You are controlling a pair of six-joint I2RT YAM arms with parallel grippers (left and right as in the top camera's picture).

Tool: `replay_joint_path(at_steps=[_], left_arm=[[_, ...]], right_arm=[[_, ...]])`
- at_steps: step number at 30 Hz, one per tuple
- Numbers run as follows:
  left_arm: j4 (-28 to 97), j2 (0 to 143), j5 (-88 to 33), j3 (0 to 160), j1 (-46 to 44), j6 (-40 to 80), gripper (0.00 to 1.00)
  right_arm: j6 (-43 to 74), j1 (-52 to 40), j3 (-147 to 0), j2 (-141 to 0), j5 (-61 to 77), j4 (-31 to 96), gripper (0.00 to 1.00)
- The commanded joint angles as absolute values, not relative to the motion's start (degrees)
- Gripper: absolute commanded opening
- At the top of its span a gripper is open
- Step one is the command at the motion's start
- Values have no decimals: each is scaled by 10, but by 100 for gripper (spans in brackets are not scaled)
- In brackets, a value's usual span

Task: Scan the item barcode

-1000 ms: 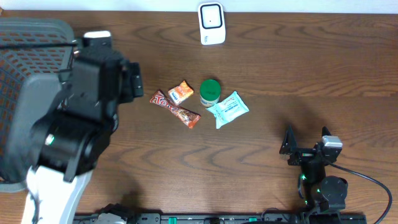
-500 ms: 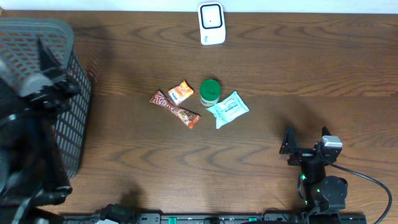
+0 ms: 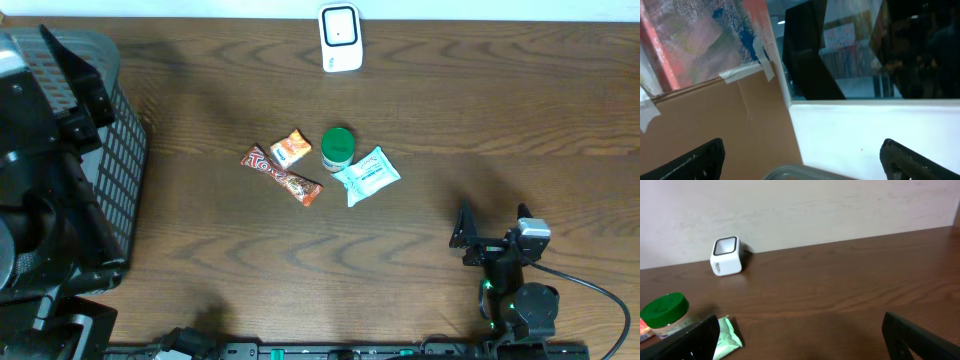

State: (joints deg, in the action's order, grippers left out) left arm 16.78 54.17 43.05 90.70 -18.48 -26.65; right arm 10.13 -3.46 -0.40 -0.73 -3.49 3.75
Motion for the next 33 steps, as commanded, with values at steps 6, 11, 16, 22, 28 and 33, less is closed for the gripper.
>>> replay_joint_path(at_steps=[6,11,16,22,28,33], left_arm=[[177,491,455,885,-183,-282,99],[177,443,441,861,-183,-256,99],[176,377,424,837,-183,-233,99],[176,281,425,803,-183,-131,99],[172,232,434,790,-178,-126,99],[164,231,444,785,-128,-125,99]], right_arm=[[109,-38,-3,-5,-40,39,99],[109,-38,-3,-5,-40,39,99],[109,-38,-3,-5,-40,39,99],[109,-38,-3,-5,-40,39,99],[109,-38,-3,-5,-40,39,99],[109,-38,-3,-5,-40,39,99]])
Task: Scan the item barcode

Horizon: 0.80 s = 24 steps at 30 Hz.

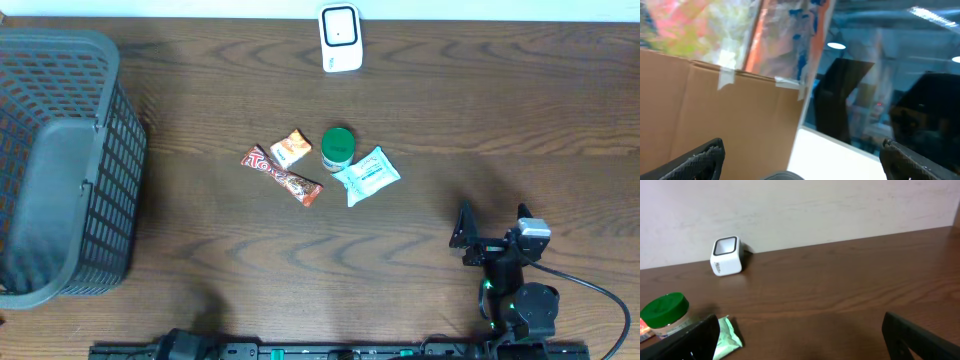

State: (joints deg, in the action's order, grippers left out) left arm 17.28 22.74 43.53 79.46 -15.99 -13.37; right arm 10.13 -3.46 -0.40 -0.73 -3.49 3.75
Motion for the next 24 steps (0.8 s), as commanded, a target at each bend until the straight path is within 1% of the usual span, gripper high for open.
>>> replay_joint_path(at_steps=[1,5,9,15,24], left_arm=[[159,231,442,779,-108,-125,99],[157,230,418,768,-71,-95,99],[158,230,385,759,-54,-88,99],[157,217,379,757,-51,-82,98],[164,137,379,755,-51,-56,98]], right_arm=[[109,-38,-3,-5,-40,39,99],[109,-38,-3,-5,-40,39,99],[109,-38,-3,-5,-40,39,99],[109,-38,-3,-5,-40,39,99],[109,-38,-3,-5,-40,39,99]])
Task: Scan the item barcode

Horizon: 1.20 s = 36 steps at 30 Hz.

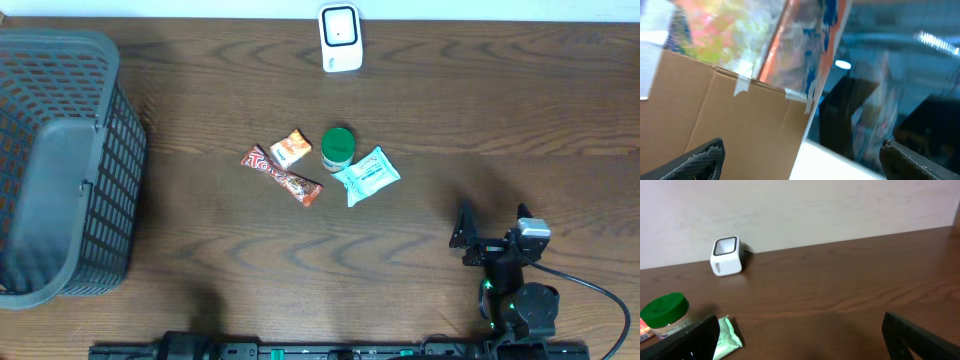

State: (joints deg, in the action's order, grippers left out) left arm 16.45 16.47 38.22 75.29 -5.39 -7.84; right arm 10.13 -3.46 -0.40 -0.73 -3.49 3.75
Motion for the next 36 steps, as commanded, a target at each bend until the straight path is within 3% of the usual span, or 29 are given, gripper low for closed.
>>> replay_joint_path(at_steps=[1,36], left_arm=[[164,129,379,754,-51,-54,99],[152,107,379,739,-51,-40,99]], right_arm=[[109,-38,-3,-5,-40,39,99],[109,-38,-3,-7,-40,39,99]])
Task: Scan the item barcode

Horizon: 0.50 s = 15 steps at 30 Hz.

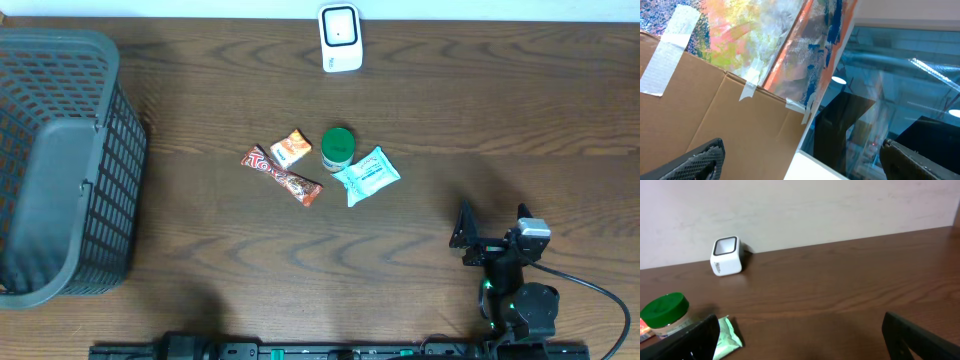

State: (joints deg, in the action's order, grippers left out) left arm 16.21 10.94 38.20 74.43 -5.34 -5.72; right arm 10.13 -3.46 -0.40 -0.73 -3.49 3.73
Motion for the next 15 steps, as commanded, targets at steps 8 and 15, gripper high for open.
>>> replay_joint_path(at_steps=[8,15], left_arm=[[144,107,379,736,-51,-15,99],[137,107,379,719,-51,-15,98]], right_arm=[[109,-38,-3,-10,-40,39,99],[109,-38,-3,-11,-40,39,99]])
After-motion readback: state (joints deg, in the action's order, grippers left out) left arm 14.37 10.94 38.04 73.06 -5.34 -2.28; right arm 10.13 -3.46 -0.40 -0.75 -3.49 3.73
